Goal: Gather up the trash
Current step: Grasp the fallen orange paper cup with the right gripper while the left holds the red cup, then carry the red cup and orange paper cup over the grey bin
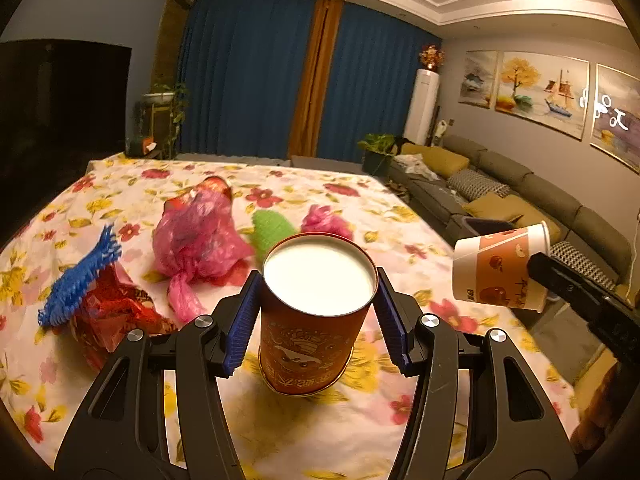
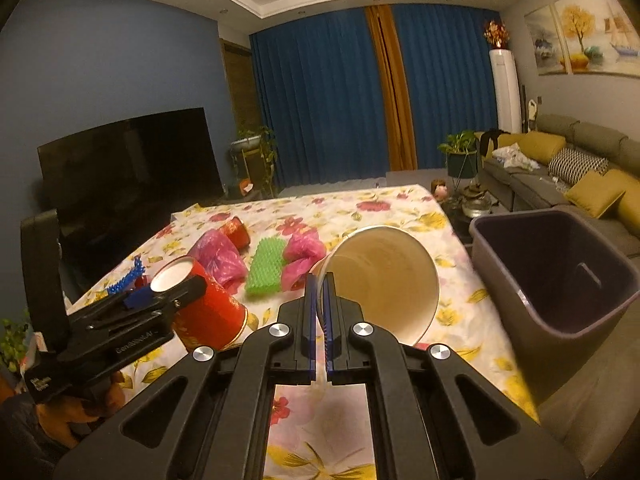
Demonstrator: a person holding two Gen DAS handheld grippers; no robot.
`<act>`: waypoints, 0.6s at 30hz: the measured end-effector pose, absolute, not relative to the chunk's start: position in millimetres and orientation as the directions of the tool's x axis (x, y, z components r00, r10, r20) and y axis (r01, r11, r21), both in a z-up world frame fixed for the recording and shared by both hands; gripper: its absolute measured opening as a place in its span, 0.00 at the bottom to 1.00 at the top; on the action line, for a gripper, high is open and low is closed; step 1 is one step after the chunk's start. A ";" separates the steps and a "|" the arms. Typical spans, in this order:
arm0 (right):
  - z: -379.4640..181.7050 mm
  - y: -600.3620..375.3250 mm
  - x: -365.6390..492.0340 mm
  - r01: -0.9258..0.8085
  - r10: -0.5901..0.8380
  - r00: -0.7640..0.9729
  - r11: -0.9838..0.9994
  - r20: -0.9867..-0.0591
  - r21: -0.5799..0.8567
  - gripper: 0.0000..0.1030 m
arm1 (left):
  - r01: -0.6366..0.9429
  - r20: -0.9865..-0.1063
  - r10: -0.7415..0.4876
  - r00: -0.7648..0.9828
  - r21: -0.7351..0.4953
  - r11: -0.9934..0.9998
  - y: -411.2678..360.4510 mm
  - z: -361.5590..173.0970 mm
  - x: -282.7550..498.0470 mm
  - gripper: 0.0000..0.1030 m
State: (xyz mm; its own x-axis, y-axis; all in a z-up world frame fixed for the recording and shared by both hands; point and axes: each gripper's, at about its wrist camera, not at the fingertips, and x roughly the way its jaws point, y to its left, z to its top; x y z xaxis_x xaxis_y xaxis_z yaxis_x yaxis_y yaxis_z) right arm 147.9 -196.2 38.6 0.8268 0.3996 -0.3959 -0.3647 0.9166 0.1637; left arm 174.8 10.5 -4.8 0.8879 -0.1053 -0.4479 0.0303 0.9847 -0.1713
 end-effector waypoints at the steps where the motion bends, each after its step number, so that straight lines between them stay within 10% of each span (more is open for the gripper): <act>1: 41.9 -199.8 146.2 -0.362 0.396 0.831 0.918 -0.389 0.162 0.04 | 0.037 -0.446 -0.111 0.888 -0.171 0.985 8.4 0.4 173.2 0.53; 18: 92.9 -293.2 153.4 -0.138 0.159 0.945 0.986 -0.286 0.095 0.04 | 0.235 -0.392 -0.265 0.881 -0.124 0.964 -86.7 78.6 196.0 0.53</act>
State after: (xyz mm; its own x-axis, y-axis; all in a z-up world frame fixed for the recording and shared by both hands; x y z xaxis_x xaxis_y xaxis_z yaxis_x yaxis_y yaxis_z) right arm 153.4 -293.2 92.9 0.9449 0.1594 -0.2860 -0.1377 0.9859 0.0948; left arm 196.0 -86.7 78.6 0.8808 -0.2654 -0.3921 0.2354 0.9640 -0.1238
